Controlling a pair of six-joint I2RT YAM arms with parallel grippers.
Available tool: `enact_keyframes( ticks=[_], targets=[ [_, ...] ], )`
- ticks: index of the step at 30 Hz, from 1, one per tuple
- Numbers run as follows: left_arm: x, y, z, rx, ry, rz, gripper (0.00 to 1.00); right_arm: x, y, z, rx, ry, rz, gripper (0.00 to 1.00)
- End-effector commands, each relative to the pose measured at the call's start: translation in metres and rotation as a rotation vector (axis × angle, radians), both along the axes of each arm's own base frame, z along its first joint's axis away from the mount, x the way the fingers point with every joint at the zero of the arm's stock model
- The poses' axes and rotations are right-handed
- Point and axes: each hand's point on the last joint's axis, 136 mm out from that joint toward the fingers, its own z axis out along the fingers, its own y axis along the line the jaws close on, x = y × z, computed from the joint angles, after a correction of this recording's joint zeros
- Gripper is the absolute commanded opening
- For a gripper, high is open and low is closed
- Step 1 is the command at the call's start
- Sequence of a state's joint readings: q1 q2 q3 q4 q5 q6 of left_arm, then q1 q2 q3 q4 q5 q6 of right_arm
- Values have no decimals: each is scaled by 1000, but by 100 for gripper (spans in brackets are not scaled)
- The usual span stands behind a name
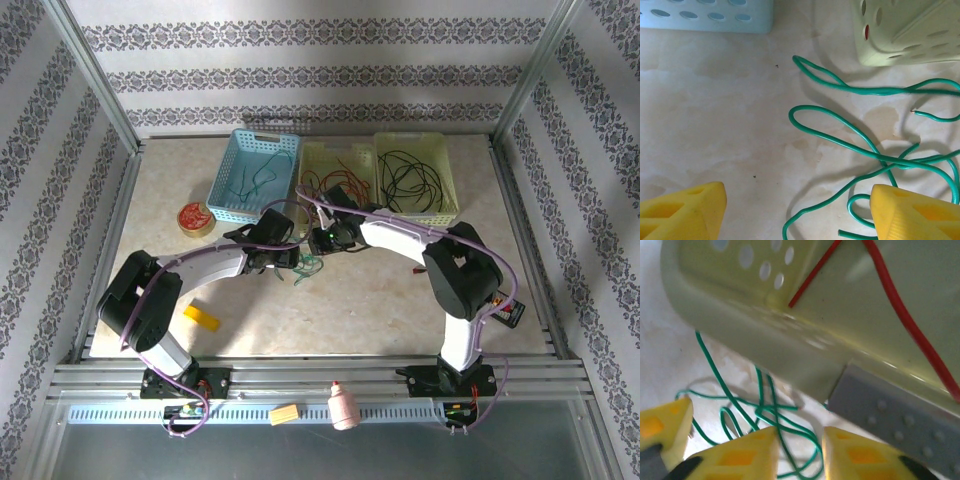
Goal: Untangle the cables
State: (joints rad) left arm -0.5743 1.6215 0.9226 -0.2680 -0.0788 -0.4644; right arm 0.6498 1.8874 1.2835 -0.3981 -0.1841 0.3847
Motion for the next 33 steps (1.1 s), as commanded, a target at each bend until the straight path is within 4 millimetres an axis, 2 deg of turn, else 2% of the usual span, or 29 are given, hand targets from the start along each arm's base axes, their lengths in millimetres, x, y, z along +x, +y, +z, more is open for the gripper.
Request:
enact_keyframes(
  ticks=[1, 3, 4, 10, 17, 21, 27, 33],
  targets=[
    [-1, 0, 4, 9, 9, 11, 76, 11, 6, 3, 8, -29, 10, 13],
    [-2, 0, 3, 8, 11, 9, 76, 13, 6, 3, 8, -39, 6, 1],
    [-2, 0, 3, 7, 12, 7, 76, 13, 5, 4, 7, -45, 4, 0],
    [-3, -4, 3, -8, 14, -11, 76, 6, -7, 29, 17, -113, -10, 0],
    [-3, -5, -1, -3, 26, -22, 76, -19, -49, 54, -40, -187, -65, 0],
    [-2, -5, -2, -3, 26, -22, 76, -31, -63, 65, -43, -210, -86, 0],
    [-1, -6, -4, -5, 28, -17, 76, -32, -54, 82, 13, -226, -63, 0],
    [-2, -2, -2, 3, 20, -4, 76, -28, -36, 61, 29, -168, -28, 0]
  ],
)
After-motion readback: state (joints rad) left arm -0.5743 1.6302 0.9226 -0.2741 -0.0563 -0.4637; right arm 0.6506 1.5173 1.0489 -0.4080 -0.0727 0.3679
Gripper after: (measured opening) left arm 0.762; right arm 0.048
